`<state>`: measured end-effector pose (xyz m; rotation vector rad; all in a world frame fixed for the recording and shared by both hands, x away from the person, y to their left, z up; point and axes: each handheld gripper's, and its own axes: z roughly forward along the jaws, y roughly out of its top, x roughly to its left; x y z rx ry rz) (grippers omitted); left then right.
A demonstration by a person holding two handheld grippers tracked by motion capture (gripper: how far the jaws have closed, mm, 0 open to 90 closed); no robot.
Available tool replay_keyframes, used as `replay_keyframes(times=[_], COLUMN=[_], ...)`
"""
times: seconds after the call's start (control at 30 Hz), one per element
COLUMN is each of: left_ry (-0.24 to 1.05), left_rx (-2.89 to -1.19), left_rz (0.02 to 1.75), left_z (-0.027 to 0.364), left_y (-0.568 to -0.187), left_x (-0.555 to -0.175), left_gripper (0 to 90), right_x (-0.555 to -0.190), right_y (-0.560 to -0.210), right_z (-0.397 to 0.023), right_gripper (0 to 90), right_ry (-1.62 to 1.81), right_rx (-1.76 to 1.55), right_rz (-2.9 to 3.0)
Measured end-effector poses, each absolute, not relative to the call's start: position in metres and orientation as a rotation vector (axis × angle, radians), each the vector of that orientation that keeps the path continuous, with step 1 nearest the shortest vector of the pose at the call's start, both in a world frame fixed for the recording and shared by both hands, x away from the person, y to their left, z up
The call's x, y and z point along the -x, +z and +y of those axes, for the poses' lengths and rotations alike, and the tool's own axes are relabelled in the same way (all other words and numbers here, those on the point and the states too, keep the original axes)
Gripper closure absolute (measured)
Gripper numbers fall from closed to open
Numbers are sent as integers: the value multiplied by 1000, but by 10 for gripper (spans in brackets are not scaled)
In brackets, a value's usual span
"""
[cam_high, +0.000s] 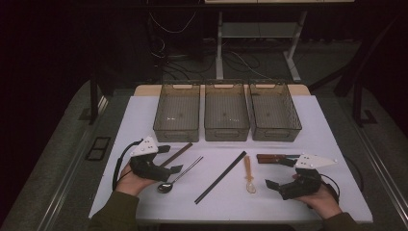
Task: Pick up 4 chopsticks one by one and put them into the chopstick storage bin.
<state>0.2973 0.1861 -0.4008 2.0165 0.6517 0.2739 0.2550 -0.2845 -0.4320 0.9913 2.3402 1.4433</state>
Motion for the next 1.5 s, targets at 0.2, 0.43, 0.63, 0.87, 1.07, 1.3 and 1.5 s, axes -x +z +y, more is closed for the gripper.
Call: replay_keyframes(times=[0.2,0.43,0.63,0.87,1.07,1.3,1.5], left_ry=[272,293,342,317,293,276,241], left_rx=[-2009,-2032,-2048,-2074,-2091,-2132,-2168], left_rz=[667,659,684,721,755,789,808], left_z=[192,192,197,204,211,220,223], left_y=[-402,-404,-409,-415,-420,-427,-433], left_x=[-304,-312,-313,-316,-318,-321,-324], left_gripper=[215,289,404,556,669,750,789], right_x=[-256,-256,-256,-255,-255,-255,-255], right_y=[-432,-432,-433,-433,-433,-433,-433], right_z=[-284,-285,-284,-284,-284,-284,-284], right_gripper=[7,7,7,7,7,7,7], right_ry=[1443,1438,1436,1434,1435,1436,1437], right_rx=[-992,-1000,-993,-996,-997,-997,-998], right_rz=[2337,2331,2335,2334,2334,2334,2334])
